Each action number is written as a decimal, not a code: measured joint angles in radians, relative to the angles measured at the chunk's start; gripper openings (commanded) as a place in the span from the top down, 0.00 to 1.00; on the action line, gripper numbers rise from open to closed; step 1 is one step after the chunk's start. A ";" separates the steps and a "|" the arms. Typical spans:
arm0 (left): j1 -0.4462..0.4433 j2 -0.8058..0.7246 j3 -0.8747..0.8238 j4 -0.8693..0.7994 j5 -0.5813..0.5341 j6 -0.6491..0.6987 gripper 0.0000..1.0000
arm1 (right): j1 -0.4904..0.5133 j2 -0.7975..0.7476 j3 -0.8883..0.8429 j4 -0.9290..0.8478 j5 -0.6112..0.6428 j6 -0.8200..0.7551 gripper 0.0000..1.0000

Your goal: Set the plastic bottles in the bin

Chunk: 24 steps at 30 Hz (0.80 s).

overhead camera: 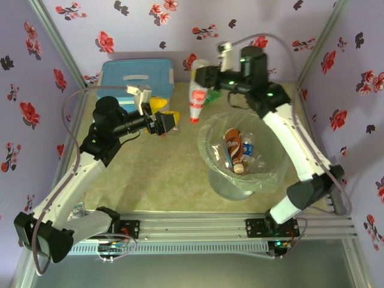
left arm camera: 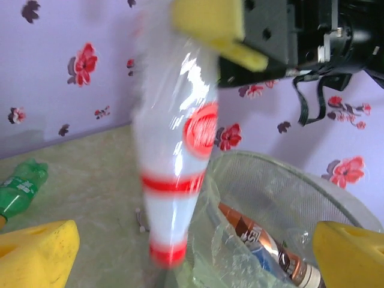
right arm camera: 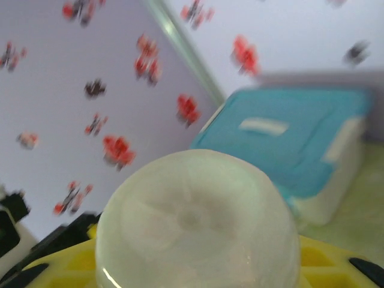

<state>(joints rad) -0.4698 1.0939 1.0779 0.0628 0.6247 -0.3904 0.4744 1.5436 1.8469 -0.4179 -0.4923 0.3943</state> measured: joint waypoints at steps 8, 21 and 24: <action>-0.143 0.097 0.011 -0.018 -0.174 -0.024 0.02 | -0.187 -0.275 0.058 -0.124 0.185 -0.101 0.65; -0.286 0.282 0.085 -0.058 -0.323 -0.006 0.02 | -0.221 -0.587 -0.270 -0.277 0.303 -0.165 0.69; -0.294 0.295 0.087 -0.056 -0.334 -0.003 0.02 | -0.221 -0.582 -0.359 -0.276 0.298 -0.188 0.70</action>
<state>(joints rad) -0.7639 1.3888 1.1645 0.0071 0.2905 -0.3935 0.2531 0.9619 1.4876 -0.6941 -0.1947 0.2062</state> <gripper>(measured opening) 0.978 0.398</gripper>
